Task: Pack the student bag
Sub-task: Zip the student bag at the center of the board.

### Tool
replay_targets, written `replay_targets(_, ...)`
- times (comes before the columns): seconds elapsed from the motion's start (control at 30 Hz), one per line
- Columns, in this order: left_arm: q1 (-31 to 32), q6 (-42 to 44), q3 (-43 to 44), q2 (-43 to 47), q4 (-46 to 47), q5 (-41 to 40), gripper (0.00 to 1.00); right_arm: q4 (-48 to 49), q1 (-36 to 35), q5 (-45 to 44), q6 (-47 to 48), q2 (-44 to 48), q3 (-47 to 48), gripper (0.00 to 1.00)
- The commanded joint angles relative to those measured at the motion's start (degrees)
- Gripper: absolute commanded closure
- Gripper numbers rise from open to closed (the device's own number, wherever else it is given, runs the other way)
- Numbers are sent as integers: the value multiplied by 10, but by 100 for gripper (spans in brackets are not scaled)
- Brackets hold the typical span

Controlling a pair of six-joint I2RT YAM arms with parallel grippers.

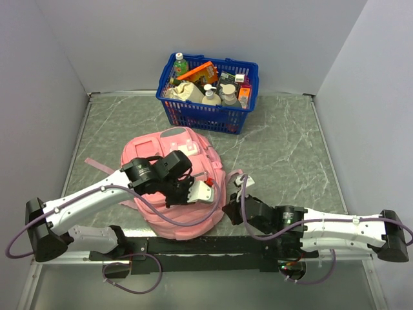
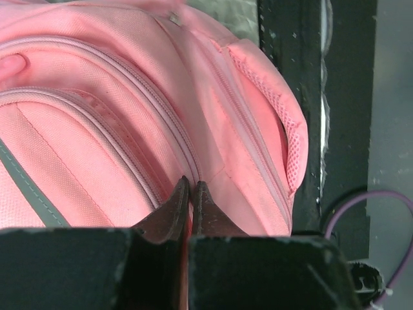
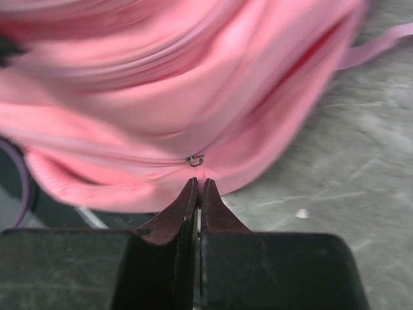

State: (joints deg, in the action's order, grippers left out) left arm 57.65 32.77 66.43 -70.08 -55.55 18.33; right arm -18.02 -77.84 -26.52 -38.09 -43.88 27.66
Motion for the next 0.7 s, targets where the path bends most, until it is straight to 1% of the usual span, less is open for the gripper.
replay_targets(0.0,2,20,-23,35,-75,51,99,-23,40,-28,18,17,-27,100)
replay_targets(0.1,2,21,-37,46,-84,49,99,-9,67,-27,32,17,-36,100)
replay_targets(0.3,2,71,-43,57,-129,48,99,59,131,-14,83,-9,-41,100)
replay_targets(0.47,2,107,-37,70,-172,53,99,124,183,-2,143,-56,-19,100)
replay_targets(0.6,2,138,-38,79,-207,52,99,178,241,26,173,-99,-5,100)
replay_targets(0.63,2,138,-37,81,-216,50,99,194,268,43,174,-123,3,100)
replay_targets(0.67,2,138,-31,81,-218,48,99,215,277,49,181,-137,8,100)
